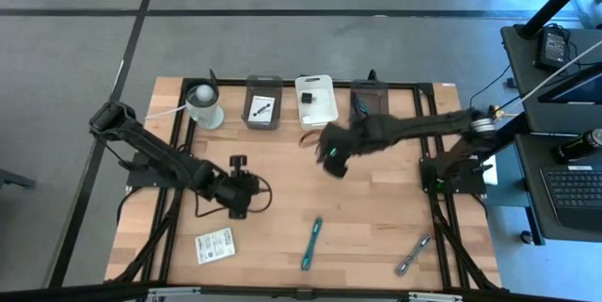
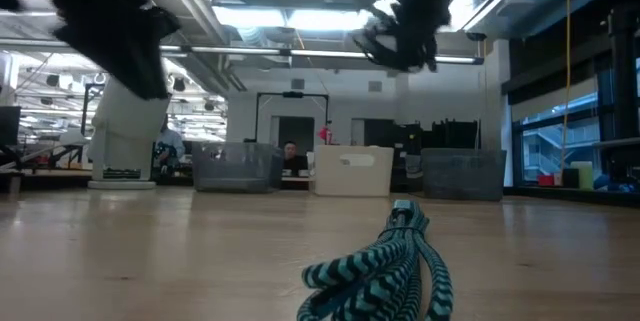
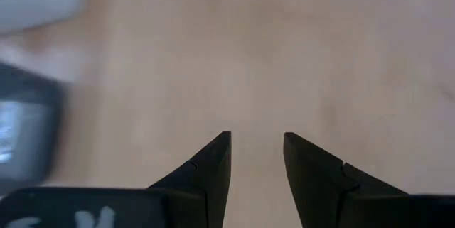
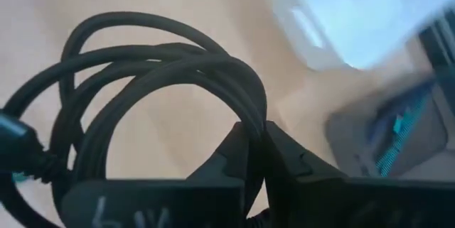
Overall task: Pick and place items into bin
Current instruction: Put the black charger cable into the right black bin, then put the gray charger cable into the right black bin
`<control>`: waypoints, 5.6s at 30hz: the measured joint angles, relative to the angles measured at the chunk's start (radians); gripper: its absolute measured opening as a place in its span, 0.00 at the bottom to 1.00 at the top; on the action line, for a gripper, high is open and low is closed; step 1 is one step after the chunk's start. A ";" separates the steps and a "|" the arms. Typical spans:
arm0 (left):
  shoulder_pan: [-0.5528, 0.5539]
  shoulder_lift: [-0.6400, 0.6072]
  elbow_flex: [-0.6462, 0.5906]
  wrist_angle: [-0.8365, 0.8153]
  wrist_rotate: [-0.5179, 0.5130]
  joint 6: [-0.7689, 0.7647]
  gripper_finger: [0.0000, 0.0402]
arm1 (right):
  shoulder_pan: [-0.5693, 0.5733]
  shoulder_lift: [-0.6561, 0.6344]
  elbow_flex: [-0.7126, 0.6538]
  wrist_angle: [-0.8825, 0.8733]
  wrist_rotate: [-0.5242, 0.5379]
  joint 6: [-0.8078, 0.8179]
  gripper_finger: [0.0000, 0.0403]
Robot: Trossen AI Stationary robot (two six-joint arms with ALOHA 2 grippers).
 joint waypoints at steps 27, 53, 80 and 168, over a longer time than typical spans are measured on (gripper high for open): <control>0.480 0.000 0.000 0.006 -0.150 -0.032 0.31 | -0.803 -0.050 -0.421 0.311 -0.132 -0.479 0.06; 0.527 0.000 0.000 0.054 -0.084 -0.053 0.31 | -0.843 -0.027 -0.277 0.228 -0.147 -0.585 0.20; 0.521 0.000 0.000 0.043 -0.001 0.089 0.31 | -0.882 -0.181 -0.172 0.033 -0.203 -0.398 0.59; 0.491 -0.439 -0.169 0.001 0.317 0.104 0.31 | 0.992 0.102 -0.516 0.312 -0.504 0.054 0.44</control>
